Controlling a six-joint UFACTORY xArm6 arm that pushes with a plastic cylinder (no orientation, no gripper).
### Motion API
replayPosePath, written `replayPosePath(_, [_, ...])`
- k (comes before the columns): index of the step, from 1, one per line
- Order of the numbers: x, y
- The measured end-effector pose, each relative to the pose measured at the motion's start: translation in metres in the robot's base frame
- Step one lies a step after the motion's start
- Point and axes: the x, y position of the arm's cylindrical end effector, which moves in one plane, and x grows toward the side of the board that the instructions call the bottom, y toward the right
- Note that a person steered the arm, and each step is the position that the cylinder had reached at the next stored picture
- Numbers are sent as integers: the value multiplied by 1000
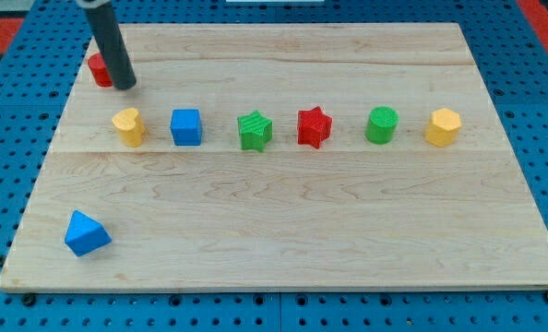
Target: Push red circle towards the center left
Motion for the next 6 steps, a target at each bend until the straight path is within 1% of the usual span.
replayPosePath(1, [-35, 1])
replayPosePath(2, [-83, -7])
replayPosePath(3, [-81, -29])
replayPosePath(6, [38, -28])
